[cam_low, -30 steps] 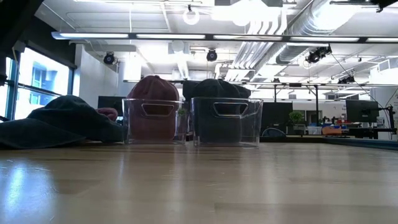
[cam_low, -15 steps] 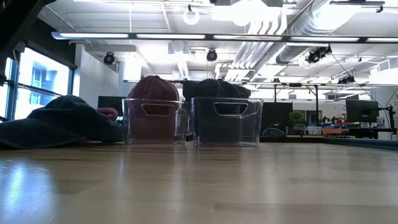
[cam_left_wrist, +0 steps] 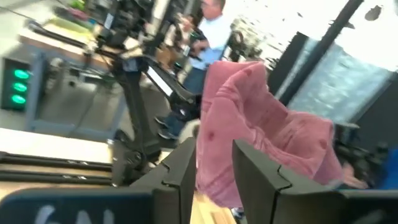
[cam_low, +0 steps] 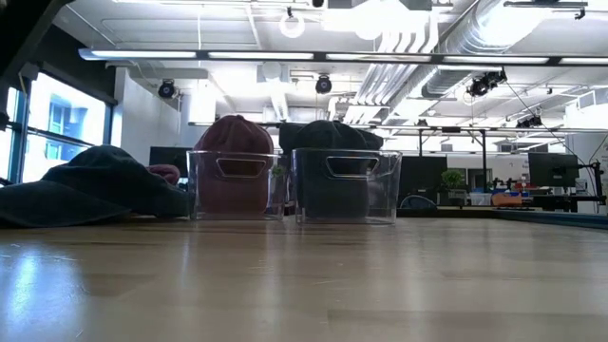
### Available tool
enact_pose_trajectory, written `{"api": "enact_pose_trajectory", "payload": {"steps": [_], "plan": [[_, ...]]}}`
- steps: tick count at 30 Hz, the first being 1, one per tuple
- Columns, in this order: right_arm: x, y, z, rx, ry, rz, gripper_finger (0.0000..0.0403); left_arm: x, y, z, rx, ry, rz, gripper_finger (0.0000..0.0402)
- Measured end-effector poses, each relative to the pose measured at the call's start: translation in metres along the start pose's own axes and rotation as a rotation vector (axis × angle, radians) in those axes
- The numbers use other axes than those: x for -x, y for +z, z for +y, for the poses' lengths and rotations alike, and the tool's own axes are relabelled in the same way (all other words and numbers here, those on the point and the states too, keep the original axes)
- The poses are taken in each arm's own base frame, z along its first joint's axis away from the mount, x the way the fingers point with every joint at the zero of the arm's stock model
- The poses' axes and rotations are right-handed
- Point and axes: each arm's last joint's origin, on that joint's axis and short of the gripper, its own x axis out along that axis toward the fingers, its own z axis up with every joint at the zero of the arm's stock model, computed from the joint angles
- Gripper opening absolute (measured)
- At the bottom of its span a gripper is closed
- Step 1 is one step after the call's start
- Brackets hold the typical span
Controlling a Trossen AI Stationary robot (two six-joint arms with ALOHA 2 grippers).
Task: Pick & Place hat
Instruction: Put the bottom red cap into the left bin
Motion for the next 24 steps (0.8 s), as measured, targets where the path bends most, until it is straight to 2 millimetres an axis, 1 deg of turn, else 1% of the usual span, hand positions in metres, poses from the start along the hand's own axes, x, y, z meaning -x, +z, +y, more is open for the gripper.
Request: {"api": "enact_pose_trajectory", "payload": {"steps": [3, 5, 10, 12, 16, 18, 21, 24], "plan": [[0.000, 0.001, 0.000, 0.005, 0.002, -0.011, 0.0019, -0.006, -0.001, -0.010, 0.009, 0.007, -0.001, 0.0082], [-0.001, 0.001, -0.001, 0.010, -0.005, -0.011, 0.0018, -0.014, -0.007, -0.015, 0.033, -0.003, 0.028, 0.0069], [-0.002, 0.002, -0.003, 0.013, -0.004, -0.020, 0.0019, -0.047, -0.033, -0.012, 0.103, 0.042, 0.106, 0.0037], [-0.002, 0.002, -0.004, 0.012, -0.006, -0.021, 0.0020, -0.060, -0.037, -0.017, 0.085, 0.017, 0.101, 0.0025], [-0.003, 0.003, -0.004, 0.014, 0.003, -0.020, 0.0019, -0.081, -0.037, -0.036, 0.037, -0.088, 0.042, 0.0004], [-0.003, 0.002, -0.004, 0.009, 0.008, -0.013, 0.0019, -0.087, -0.032, -0.049, -0.014, -0.147, -0.021, 0.0002], [-0.003, 0.000, -0.005, -0.007, 0.010, 0.009, 0.0022, -0.092, -0.023, -0.068, -0.119, -0.236, -0.130, 0.0003], [-0.003, -0.003, -0.006, -0.024, 0.000, 0.041, 0.0022, -0.093, -0.015, -0.084, -0.200, -0.346, -0.218, 0.0001]]}}
